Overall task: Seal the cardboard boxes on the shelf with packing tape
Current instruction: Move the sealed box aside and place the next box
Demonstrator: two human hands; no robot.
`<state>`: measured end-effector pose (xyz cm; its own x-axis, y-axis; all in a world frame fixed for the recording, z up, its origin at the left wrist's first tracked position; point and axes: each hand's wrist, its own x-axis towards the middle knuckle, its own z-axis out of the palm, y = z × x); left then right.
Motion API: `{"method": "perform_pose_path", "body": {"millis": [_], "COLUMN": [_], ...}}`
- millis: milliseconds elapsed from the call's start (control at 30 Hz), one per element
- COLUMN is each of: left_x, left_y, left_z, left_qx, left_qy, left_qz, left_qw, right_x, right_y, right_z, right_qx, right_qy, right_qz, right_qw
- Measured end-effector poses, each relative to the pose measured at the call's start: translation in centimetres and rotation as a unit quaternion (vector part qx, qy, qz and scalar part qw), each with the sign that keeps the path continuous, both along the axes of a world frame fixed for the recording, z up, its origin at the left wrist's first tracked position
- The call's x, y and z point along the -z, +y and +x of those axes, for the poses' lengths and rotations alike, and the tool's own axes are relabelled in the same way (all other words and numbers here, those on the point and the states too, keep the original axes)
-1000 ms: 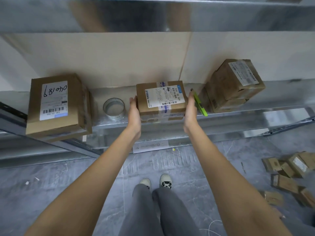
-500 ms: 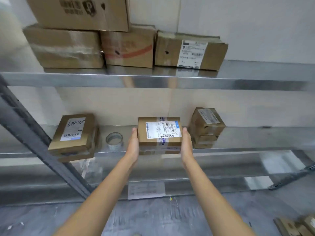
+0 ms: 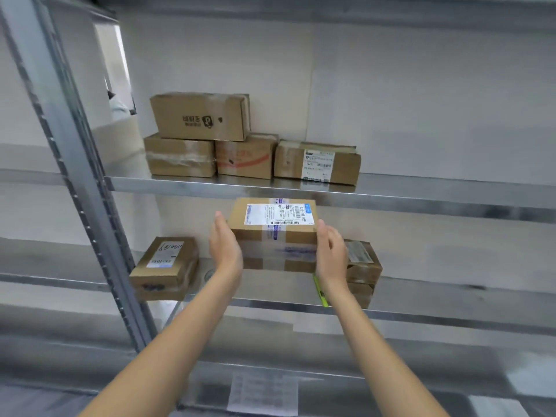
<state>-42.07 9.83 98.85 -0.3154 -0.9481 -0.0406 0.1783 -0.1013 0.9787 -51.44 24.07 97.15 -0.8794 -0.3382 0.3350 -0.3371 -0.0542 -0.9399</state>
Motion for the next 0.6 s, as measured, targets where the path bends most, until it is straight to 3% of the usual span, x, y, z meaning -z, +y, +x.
{"method": "perform_pose_path", "body": {"millis": [200, 400, 600], "left_x": [-7.3, -13.9, -17.5], "left_y": [0.9, -0.5, -2.5], "left_z": [-0.8, -3.3, -6.5], "left_qx": [0.022, 0.073, 0.173], "left_qy": [0.070, 0.110, 0.106], "left_qz": [-0.041, -0.101, -0.080], "left_qw": [0.996, 0.986, 0.976], "right_x": [-7.2, -13.8, -18.3], "right_y": [-0.4, -1.9, -3.4], "right_z": [-0.6, -4.3, -8.4], "right_qx": [-0.030, -0.013, -0.023], "right_qy": [0.039, 0.087, 0.077], "right_qz": [-0.089, -0.066, -0.056], "right_qw": [0.995, 0.994, 0.995]}}
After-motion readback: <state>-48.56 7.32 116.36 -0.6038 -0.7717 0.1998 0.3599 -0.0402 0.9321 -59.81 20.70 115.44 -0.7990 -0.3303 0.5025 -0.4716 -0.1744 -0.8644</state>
